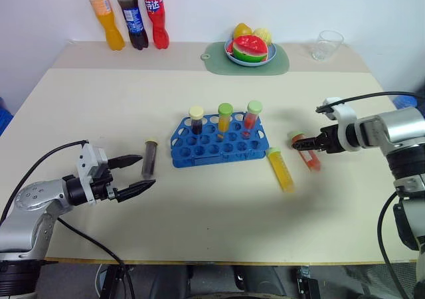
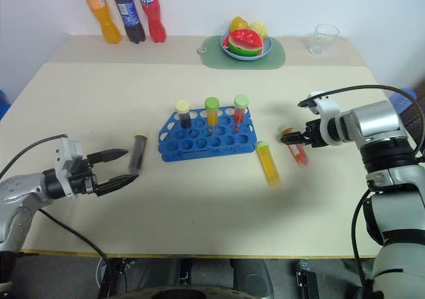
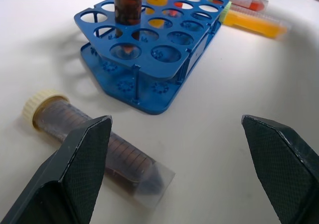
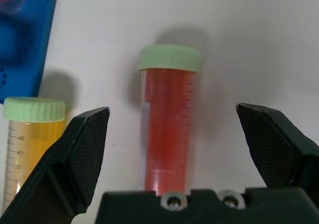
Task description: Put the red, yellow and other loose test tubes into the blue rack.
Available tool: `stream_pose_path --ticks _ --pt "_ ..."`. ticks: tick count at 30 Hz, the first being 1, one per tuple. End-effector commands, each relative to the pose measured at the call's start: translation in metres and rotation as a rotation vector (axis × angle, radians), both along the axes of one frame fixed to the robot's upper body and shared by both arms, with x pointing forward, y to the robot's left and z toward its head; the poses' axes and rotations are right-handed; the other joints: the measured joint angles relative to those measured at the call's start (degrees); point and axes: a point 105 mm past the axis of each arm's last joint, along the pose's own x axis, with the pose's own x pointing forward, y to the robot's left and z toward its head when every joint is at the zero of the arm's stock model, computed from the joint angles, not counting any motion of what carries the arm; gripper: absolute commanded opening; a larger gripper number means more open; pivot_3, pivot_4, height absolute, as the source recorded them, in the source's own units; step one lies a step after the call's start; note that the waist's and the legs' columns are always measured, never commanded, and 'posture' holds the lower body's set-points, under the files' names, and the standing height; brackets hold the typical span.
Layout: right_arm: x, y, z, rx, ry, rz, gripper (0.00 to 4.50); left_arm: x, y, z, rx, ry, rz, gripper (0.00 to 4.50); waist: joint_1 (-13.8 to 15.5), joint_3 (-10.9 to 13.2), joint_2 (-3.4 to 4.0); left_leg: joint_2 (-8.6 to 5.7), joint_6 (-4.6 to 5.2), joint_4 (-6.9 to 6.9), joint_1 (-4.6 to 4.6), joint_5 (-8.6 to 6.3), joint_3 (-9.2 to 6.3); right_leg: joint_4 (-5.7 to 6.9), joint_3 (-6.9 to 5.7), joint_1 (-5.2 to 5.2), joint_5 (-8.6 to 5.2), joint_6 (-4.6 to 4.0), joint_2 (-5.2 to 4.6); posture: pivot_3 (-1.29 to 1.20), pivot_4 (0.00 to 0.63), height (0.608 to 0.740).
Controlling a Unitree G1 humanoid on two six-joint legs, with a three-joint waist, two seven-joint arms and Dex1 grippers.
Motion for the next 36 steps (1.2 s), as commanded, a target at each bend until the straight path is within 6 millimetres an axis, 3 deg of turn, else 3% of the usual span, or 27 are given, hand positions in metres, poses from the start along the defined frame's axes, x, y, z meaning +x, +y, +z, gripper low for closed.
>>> stream_pose_path --ticks 1,5,7,12,17,19,22,30,36 --pt "0.005 -0.001 0.003 -0.041 -0.009 0.03 3.65 -0.002 -0.001 0.01 -0.011 -0.04 0.003 4.31 0.0 0.0 0.0 0.0 0.0 0.0 0.0 0.0 0.0 0.0 0.0 0.0 0.0 0.0 0.0 0.0 0.15 0.74" --pt "0.007 -0.001 -0.003 -0.064 0.001 0.052 1.54 -0.003 -0.001 0.01 -0.013 -0.039 0.008 4.31 0.0 0.0 0.0 0.0 0.0 0.01 0.0 0.0 0.01 0.01 0.0 0.0 0.01 0.0 0.0 0.0 0.15 0.74" --pt "0.008 -0.002 -0.002 -0.072 -0.009 0.065 0.81 -0.004 0.0 0.01 -0.014 -0.037 0.011 4.31 0.0 -0.01 0.0 0.0 0.0 0.01 0.0 0.0 0.0 0.01 -0.01 0.0 0.01 0.01 0.0 0.0 0.15 0.74" --pt "0.004 -0.002 0.014 -0.105 -0.117 0.189 0.78 -0.002 0.0 0.009 -0.016 -0.038 0.015 4.31 0.04 0.0 0.0 0.0 0.0 0.01 0.0 0.0 0.01 0.01 -0.01 0.0 0.01 0.01 0.0 0.0 0.15 0.74" --pt "-0.023 0.04 0.049 0.047 -0.407 0.49 0.78 0.002 -0.003 0.009 -0.022 -0.042 0.013 4.31 0.32 0.01 0.02 -0.02 0.01 -0.01 -0.04 -0.01 -0.05 0.0 -0.03 0.0 0.02 0.03 -0.01 0.0 0.15 0.74" --pt "-0.03 0.05 0.057 0.054 -0.526 0.536 0.78 0.003 -0.004 0.01 -0.023 -0.043 0.011 4.31 0.2 0.01 0.02 -0.01 0.02 -0.01 -0.01 -0.01 -0.04 0.03 -0.03 0.0 0.02 0.04 0.0 0.0 0.15 0.74" --pt "-0.042 0.076 0.066 0.214 -0.68 0.589 0.78 0.006 -0.007 0.01 -0.026 -0.048 0.003 4.31 -0.07 -0.01 -0.01 0.0 0.02 0.0 0.02 -0.01 -0.02 0.04 -0.02 0.01 0.02 0.04 0.03 0.0 0.15 0.74" --pt "-0.045 0.114 0.063 0.368 -0.983 0.527 0.78 0.013 -0.014 0.011 -0.042 -0.059 -0.015 4.31 0.21 0.01 0.01 -0.01 0.01 0.04 0.03 -0.01 -0.04 0.07 -0.02 0.07 0.02 0.04 0.01 0.0 0.15 0.74" --pt "-0.036 0.127 0.055 0.4 -1.072 0.442 0.78 0.013 -0.019 0.012 -0.057 -0.062 -0.021 4.31 0.1 0.01 0.01 -0.01 0.01 0.04 0.04 -0.01 -0.05 0.09 -0.03 0.06 0.02 0.03 0.01 0.0 0.15 0.74"
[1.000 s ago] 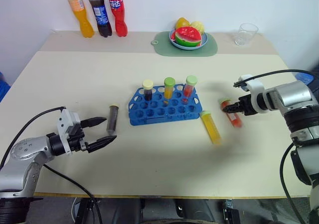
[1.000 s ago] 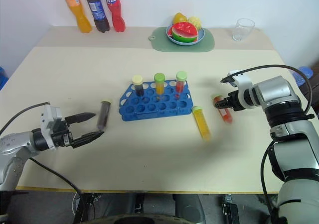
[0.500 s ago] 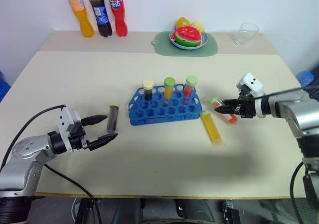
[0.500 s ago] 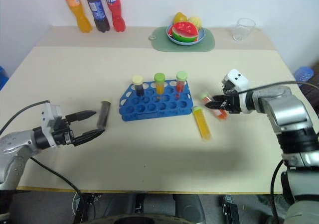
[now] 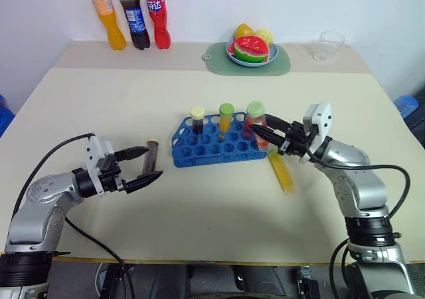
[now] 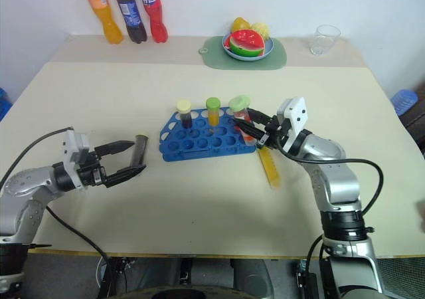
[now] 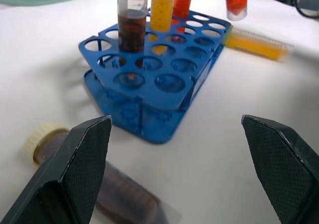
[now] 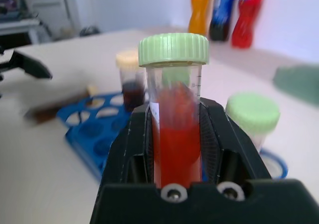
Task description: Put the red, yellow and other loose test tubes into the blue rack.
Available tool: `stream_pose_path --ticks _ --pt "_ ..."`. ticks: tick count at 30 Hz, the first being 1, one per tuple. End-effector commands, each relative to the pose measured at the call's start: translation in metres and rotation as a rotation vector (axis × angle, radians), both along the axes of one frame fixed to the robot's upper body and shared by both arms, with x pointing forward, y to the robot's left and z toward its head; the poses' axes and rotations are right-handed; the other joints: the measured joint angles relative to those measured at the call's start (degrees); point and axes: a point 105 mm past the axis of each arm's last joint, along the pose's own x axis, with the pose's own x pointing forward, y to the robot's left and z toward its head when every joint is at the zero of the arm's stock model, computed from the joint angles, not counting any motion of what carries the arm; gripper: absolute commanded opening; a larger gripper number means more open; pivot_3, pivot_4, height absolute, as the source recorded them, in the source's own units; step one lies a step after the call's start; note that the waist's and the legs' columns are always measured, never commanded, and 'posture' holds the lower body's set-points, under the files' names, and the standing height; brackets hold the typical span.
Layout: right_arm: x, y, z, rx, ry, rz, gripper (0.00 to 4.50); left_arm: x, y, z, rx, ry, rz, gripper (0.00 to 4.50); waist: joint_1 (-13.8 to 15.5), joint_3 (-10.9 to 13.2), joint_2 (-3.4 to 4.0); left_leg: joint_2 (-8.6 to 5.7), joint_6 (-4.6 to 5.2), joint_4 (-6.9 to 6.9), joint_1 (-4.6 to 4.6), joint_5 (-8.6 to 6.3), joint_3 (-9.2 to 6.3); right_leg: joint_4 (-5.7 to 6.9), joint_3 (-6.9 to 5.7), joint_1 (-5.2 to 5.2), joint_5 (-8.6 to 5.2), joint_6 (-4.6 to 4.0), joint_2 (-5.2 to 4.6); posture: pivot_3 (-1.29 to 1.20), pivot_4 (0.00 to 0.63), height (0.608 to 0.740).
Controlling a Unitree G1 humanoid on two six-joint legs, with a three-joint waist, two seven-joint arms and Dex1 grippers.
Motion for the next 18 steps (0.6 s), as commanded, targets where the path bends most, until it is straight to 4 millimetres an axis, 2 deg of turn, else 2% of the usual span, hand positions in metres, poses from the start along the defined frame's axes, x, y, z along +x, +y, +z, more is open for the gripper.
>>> stream_pose_path --ticks 1,18 --pt "0.005 0.001 0.003 0.031 -0.057 -0.047 0.78 -0.001 -0.003 0.005 0.006 -0.021 -0.013 4.31 -0.07 0.0 0.0 0.0 0.0 0.0 0.01 0.0 0.0 0.0 0.0 0.0 0.0 0.0 0.0 0.0 0.15 0.74" --pt "0.021 0.009 -0.042 0.051 -0.036 -0.111 0.78 -0.003 -0.002 0.008 -0.005 -0.034 0.009 4.31 -0.21 -0.02 -0.03 0.01 0.0 0.0 0.12 0.0 0.0 0.02 0.0 0.09 0.0 -0.01 0.0 0.0 0.15 0.74"
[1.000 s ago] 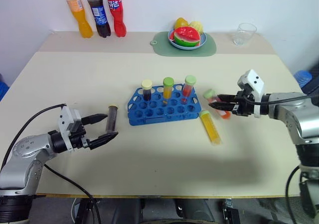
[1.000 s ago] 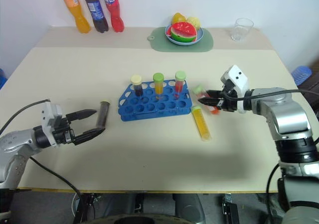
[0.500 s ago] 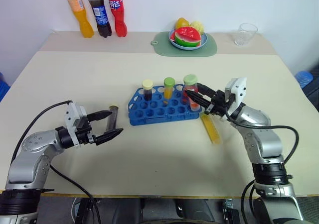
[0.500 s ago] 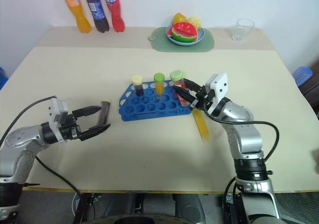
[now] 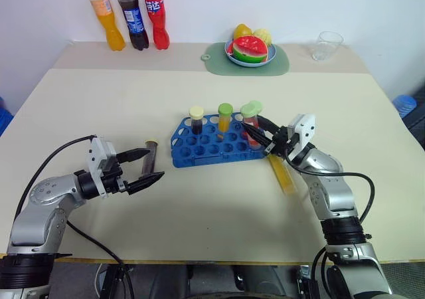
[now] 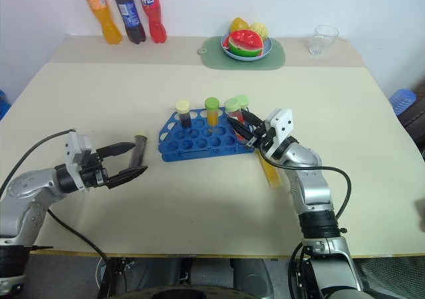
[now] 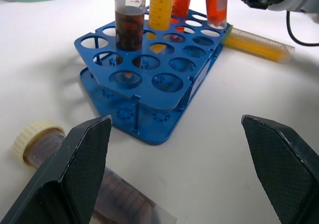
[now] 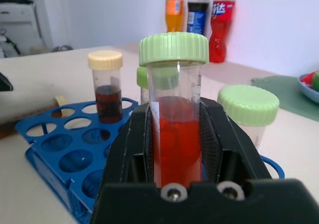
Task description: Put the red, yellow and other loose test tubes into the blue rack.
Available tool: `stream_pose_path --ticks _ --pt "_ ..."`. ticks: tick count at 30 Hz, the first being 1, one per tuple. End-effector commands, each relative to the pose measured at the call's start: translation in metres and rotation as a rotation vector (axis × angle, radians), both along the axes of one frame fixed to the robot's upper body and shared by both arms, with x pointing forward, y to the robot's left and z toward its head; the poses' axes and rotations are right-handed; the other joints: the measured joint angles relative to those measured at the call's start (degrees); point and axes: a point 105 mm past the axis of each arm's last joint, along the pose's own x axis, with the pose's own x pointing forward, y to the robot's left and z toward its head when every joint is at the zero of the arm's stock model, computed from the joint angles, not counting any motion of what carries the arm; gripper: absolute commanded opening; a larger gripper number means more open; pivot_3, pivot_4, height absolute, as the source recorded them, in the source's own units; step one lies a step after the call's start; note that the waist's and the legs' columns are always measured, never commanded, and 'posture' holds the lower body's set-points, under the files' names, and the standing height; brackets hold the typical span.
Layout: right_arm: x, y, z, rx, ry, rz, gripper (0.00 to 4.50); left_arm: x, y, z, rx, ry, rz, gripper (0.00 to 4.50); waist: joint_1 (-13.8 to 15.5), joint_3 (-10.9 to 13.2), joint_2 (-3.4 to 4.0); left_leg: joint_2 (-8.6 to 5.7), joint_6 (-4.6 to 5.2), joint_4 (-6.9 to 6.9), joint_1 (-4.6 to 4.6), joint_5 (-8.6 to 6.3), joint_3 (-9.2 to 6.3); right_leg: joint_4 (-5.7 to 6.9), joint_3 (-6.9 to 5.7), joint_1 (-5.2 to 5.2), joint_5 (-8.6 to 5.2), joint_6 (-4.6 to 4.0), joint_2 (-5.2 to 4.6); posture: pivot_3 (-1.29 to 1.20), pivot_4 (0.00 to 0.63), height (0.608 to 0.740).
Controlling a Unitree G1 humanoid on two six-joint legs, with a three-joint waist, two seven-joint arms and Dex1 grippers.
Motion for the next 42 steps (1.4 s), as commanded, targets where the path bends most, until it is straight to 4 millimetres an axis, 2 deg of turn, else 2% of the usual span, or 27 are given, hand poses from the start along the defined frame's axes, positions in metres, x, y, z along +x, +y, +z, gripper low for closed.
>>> stream_pose_path --ticks 1,6,9,12,19,23,26,27,35,39,42 --pt "0.004 -0.001 -0.017 -0.001 0.02 -0.03 0.78 -0.003 -0.002 0.011 -0.007 -0.048 -0.006 4.31 -0.08 -0.01 0.0 0.0 0.0 0.0 0.05 0.0 0.01 0.0 0.0 0.04 0.0 0.0 0.0 0.0 0.15 0.74" --pt "0.002 -0.002 -0.035 0.014 0.028 -0.043 0.78 -0.008 -0.007 0.019 -0.062 -0.06 -0.065 4.31 -0.17 -0.03 -0.03 0.04 0.0 -0.01 0.37 0.0 0.03 0.01 0.01 0.35 -0.01 -0.03 0.01 0.0 0.15 0.74" --pt "0.0 -0.005 -0.042 0.017 0.028 -0.051 0.78 -0.015 -0.013 0.028 -0.102 -0.08 -0.155 4.31 -0.17 -0.03 -0.03 0.07 -0.01 -0.09 0.87 -0.01 0.04 -0.08 0.01 0.85 -0.11 -0.22 0.02 0.0 0.15 0.74" --pt "-0.004 -0.008 -0.05 0.017 0.039 -0.055 0.78 -0.019 -0.016 0.031 -0.097 -0.096 -0.219 4.31 -0.15 -0.06 -0.04 0.08 -0.01 -0.09 0.99 -0.01 0.02 -0.09 0.01 1.0 -0.13 -0.25 0.02 0.0 0.15 0.74" --pt "-0.008 -0.012 -0.062 0.042 0.074 -0.064 0.78 -0.013 -0.021 0.033 -0.092 -0.122 -0.254 4.31 0.06 -0.23 -0.25 0.08 -0.01 -0.08 1.02 -0.01 -0.02 -0.12 0.0 1.06 -0.16 -0.3 0.01 0.0 0.15 0.74" --pt "-0.009 -0.016 -0.065 0.039 0.085 -0.074 2.79 -0.012 -0.022 0.03 -0.093 -0.119 -0.265 4.31 0.32 -0.21 -0.23 0.09 0.0 -0.09 0.97 -0.01 -0.08 -0.12 -0.03 1.04 -0.18 -0.34 0.02 0.0 0.15 0.74" --pt "-0.006 -0.023 -0.059 0.035 0.045 -0.126 4.35 -0.011 -0.023 0.03 -0.096 -0.118 -0.268 4.31 0.05 -0.24 -0.29 0.1 0.0 -0.1 0.91 -0.01 -0.07 -0.13 -0.02 0.99 -0.21 -0.39 -0.01 0.0 0.15 0.74" --pt "-0.005 -0.025 -0.056 0.035 0.032 -0.138 4.47 -0.01 -0.023 0.029 -0.096 -0.117 -0.27 4.31 -0.01 -0.22 -0.26 0.1 0.0 -0.09 0.92 -0.01 -0.07 -0.14 -0.03 0.99 -0.21 -0.39 0.0 0.0 0.15 0.74" --pt "-0.002 -0.034 -0.037 0.048 -0.016 -0.157 4.47 -0.007 -0.025 0.026 -0.1 -0.118 -0.274 4.31 -0.04 -0.18 -0.19 0.1 0.0 -0.1 0.87 -0.01 -0.06 -0.13 -0.02 0.91 -0.21 -0.39 0.03 0.0 0.15 0.74" --pt "-0.009 -0.028 -0.029 0.034 -0.018 -0.096 4.47 -0.006 -0.026 0.024 -0.1 -0.12 -0.271 4.31 0.01 -0.11 -0.09 0.11 0.0 -0.1 0.83 -0.01 -0.05 -0.13 -0.01 0.89 -0.21 -0.39 -0.01 0.0 0.15 0.74" --pt "-0.023 -0.02 -0.023 -0.005 0.006 -0.001 4.47 -0.006 -0.025 0.023 -0.098 -0.12 -0.267 4.31 0.09 -0.07 -0.04 0.11 0.0 -0.11 0.82 -0.01 -0.06 -0.13 -0.01 0.88 -0.22 -0.39 -0.02 0.0 0.15 0.74"
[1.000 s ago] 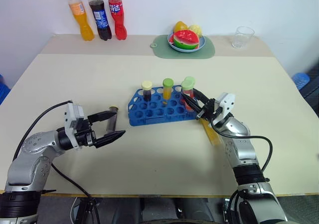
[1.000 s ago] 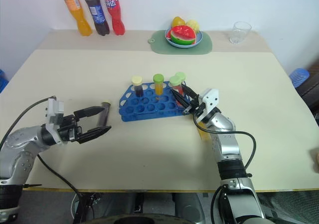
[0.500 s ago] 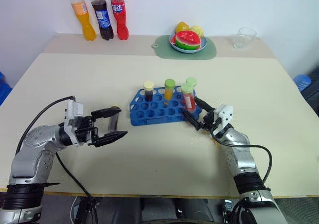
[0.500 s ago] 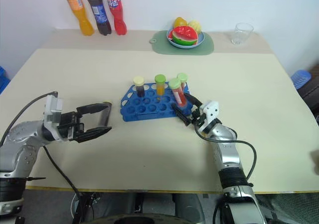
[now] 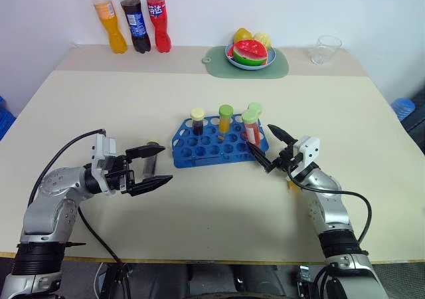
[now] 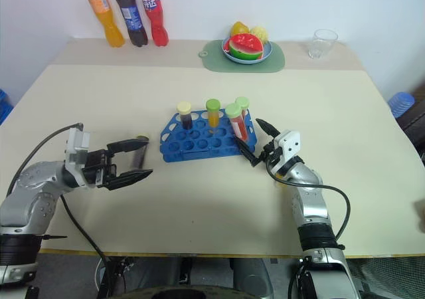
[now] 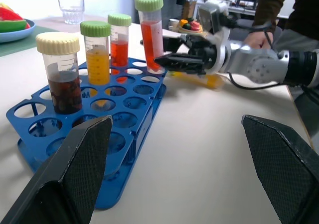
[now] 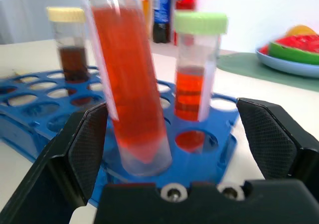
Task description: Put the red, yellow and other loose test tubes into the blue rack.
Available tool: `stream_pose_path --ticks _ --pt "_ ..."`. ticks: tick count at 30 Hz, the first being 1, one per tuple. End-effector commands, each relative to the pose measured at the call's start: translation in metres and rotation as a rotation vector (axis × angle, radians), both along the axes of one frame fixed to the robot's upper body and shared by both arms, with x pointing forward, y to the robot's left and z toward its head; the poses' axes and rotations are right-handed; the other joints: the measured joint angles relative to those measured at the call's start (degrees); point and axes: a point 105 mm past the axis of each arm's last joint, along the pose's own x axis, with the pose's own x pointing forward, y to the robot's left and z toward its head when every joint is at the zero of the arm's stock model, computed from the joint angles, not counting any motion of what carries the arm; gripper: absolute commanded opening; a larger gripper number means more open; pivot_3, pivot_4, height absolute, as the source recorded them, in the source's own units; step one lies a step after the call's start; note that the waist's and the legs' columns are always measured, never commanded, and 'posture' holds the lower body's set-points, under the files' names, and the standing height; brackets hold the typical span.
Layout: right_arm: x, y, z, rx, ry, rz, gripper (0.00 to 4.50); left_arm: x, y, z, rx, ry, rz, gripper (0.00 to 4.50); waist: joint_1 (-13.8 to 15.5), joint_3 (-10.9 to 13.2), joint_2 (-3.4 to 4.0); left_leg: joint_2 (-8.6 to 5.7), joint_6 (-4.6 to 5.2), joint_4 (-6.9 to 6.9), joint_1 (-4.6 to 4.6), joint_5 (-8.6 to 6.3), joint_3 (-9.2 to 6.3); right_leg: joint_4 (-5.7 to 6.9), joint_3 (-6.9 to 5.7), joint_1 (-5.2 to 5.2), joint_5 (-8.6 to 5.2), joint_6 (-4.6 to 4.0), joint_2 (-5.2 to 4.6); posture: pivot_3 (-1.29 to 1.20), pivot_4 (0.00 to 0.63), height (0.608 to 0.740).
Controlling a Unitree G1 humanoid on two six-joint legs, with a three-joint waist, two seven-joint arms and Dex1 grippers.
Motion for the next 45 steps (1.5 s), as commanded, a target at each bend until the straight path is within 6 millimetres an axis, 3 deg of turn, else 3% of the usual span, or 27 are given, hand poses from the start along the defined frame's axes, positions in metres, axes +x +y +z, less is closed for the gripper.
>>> stream_pose_path --ticks 1,5,11,20,23,28,45 --pt "-0.015 0.009 0.018 -0.031 -0.014 0.105 4.47 0.001 -0.001 0.005 0.003 -0.037 -0.002 4.31 0.01 0.01 0.01 0.0 0.0 -0.01 -0.01 0.0 -0.01 0.0 0.0 -0.01 0.0 0.0 0.0 0.0 0.15 0.74" --pt "-0.02 0.013 0.025 -0.101 0.009 0.129 4.47 0.0 -0.001 0.003 0.003 -0.034 0.001 4.31 -0.06 0.03 0.02 0.0 0.01 -0.01 -0.01 0.0 0.0 0.0 0.0 -0.03 0.0 0.0 0.0 0.0 0.15 0.74" --pt "-0.01 0.019 0.039 -0.12 0.026 0.119 4.47 0.0 -0.002 0.001 0.0 -0.031 0.004 4.31 -0.05 0.03 0.02 -0.01 0.01 -0.02 -0.04 -0.01 0.03 -0.01 0.0 -0.1 -0.01 -0.01 0.06 0.0 0.15 0.74" --pt "0.003 0.018 0.038 -0.177 0.029 0.089 4.47 -0.003 -0.001 0.0 -0.001 -0.03 0.022 4.31 0.0 0.04 0.01 -0.02 0.01 -0.03 -0.1 -0.01 0.04 -0.02 0.0 -0.15 -0.01 0.0 0.04 0.0 0.15 0.74" --pt "0.006 0.018 0.037 -0.192 0.025 0.082 3.66 -0.004 -0.001 -0.001 -0.001 -0.029 0.027 4.31 0.0 0.04 0.01 -0.02 0.01 -0.03 -0.11 -0.01 0.04 -0.02 0.0 -0.15 -0.01 0.0 0.04 0.0 0.15 0.74" --pt "0.008 0.019 0.037 -0.199 0.015 0.077 1.1 -0.005 -0.001 -0.001 0.002 -0.028 0.035 4.31 -0.01 0.05 0.01 -0.01 0.01 -0.04 -0.11 -0.01 0.05 -0.02 0.0 -0.16 -0.01 0.0 0.04 0.0 0.15 0.74" --pt "0.011 0.013 0.037 -0.167 0.007 0.03 1.1 -0.003 -0.002 -0.001 0.002 -0.028 0.037 4.31 -0.04 0.06 0.02 -0.01 0.01 -0.06 -0.12 -0.01 0.06 -0.03 0.01 -0.18 -0.01 -0.01 0.03 0.0 0.15 0.74"
